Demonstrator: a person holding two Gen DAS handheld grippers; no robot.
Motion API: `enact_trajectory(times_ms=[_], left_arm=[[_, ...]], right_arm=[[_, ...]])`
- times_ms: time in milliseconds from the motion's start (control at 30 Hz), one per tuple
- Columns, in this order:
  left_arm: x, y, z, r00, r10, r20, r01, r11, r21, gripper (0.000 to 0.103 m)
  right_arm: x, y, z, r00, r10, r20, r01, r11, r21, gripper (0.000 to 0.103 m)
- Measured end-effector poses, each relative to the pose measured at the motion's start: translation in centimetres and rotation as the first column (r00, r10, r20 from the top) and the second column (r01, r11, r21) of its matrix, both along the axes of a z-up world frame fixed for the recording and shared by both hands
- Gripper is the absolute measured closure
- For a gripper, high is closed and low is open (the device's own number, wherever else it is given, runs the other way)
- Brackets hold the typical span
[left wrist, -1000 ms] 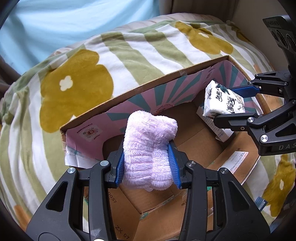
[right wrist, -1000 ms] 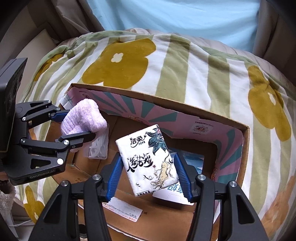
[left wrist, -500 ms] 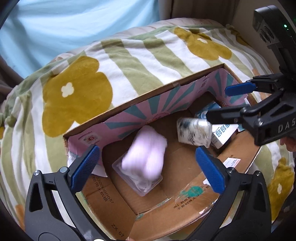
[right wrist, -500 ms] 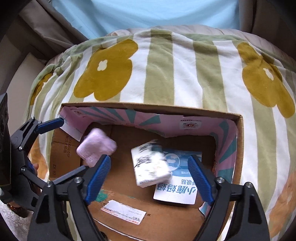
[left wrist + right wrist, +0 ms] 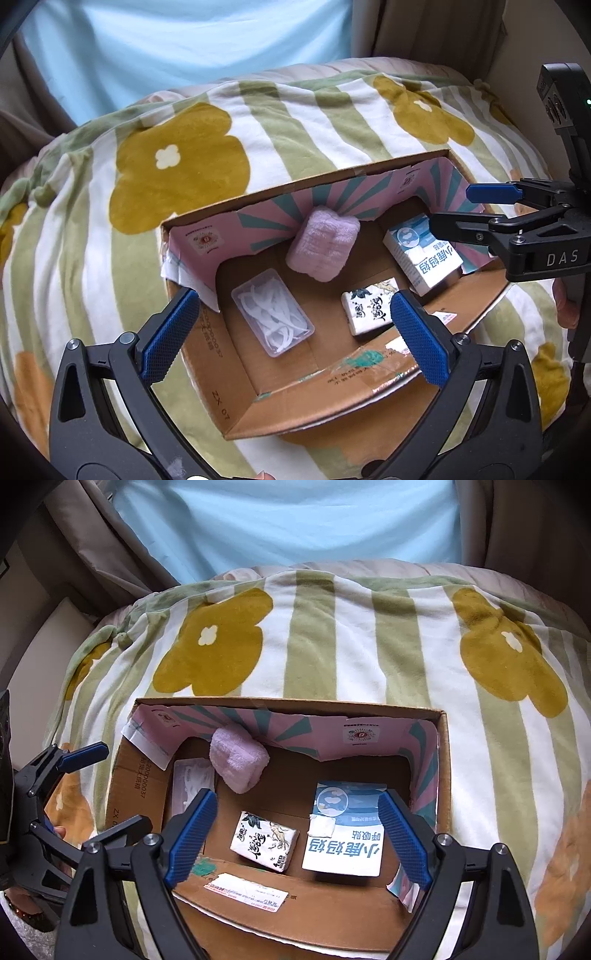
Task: Organize objects
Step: 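Move both tools back toward the black jar and small blue box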
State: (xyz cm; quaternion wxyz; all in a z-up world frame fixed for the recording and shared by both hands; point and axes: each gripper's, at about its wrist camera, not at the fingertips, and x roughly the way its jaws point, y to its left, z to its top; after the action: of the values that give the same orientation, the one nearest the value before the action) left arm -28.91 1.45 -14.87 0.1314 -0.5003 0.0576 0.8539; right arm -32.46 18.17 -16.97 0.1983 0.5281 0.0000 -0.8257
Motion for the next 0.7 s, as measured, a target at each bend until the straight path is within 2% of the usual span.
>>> enact_trajectory(times_ms=[167,300,433,700], left_arm=[[1.4,-0.6,0.5,0.999,0.033,-0.003,-0.033,0.999,0.019,0.0],[2.6,-1.0,1.4,0.998,0.062,-0.019,-0.061,0.998,0.032,0.0],[3.9,-1.2,2.8,0.996,0.082,-0.043,-0.08,0.996,0.033,0.0],[7.8,-1.1,4.2,0.993,0.118,0.005,-0.118,0.991,0.063,0.0]], right_arm=[[1.0,0.6,0.5,1.0,-0.028,-0.006,0.028,0.999,-0.017,0.016],[2.2,1.0,1.5,0.998,-0.051,-0.045,0.051,0.999,-0.001,0.016],[3.8,1.0,3.0,0.995,-0.033,-0.091,0.035,0.999,0.019,0.016],[8.9,1.6,6.0,0.991,0.001,-0.137,0.004,0.999,0.033,0.016]])
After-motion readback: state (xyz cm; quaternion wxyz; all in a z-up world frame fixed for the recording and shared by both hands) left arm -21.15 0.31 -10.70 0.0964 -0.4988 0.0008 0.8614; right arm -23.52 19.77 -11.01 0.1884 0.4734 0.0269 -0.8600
